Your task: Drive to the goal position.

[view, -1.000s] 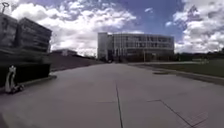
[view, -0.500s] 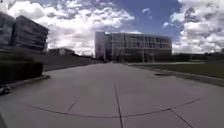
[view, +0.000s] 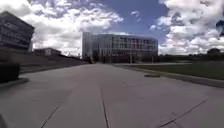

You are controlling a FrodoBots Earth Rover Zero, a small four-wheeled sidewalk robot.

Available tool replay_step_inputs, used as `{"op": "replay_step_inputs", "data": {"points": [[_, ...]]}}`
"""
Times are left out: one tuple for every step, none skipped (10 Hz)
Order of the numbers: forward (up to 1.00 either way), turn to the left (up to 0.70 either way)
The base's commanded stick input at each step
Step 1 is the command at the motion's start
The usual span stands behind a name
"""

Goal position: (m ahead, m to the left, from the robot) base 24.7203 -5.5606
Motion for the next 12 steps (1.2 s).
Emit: {"op": "replay_step_inputs", "data": {"points": [[0.70,0.00],[0.70,0.00],[0.70,0.00],[0.70,0.00],[0.70,0.00],[0.70,0.00],[0.70,0.00],[0.70,0.00],[0.70,0.00],[0.70,0.00],[0.70,0.00],[0.70,0.00]]}}
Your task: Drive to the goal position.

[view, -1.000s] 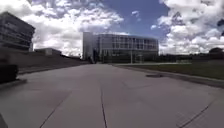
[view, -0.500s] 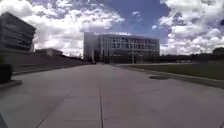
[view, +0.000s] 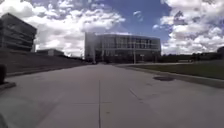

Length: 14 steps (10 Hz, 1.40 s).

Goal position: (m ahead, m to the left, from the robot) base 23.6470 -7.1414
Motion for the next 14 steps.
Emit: {"op": "replay_step_inputs", "data": {"points": [[0.70,0.00],[0.70,0.00],[0.70,0.00],[0.70,0.00],[0.70,0.00],[0.70,0.00],[0.70,0.00],[0.70,0.00],[0.70,0.00],[0.70,0.00],[0.70,0.00],[0.70,0.00],[0.70,0.00],[0.70,0.00]]}}
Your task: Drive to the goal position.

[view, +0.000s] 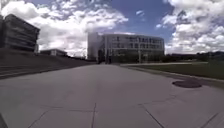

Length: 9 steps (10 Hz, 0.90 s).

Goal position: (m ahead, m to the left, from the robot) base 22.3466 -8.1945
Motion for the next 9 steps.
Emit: {"op": "replay_step_inputs", "data": {"points": [[0.70,0.00],[0.70,0.00],[0.70,0.00],[0.70,0.00],[0.70,0.00],[0.70,0.00],[0.70,0.00],[0.70,0.00],[0.70,0.00]]}}
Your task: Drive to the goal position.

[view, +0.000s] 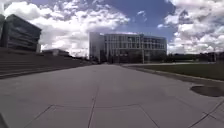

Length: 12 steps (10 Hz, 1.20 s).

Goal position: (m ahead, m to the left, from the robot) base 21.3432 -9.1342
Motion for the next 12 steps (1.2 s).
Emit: {"op": "replay_step_inputs", "data": {"points": [[0.70,0.00],[0.70,0.00],[0.70,0.00],[0.70,0.00],[0.70,0.00],[0.70,0.00],[0.70,0.00],[0.70,0.00],[0.70,0.00],[0.70,0.00],[0.70,0.00],[0.70,0.00]]}}
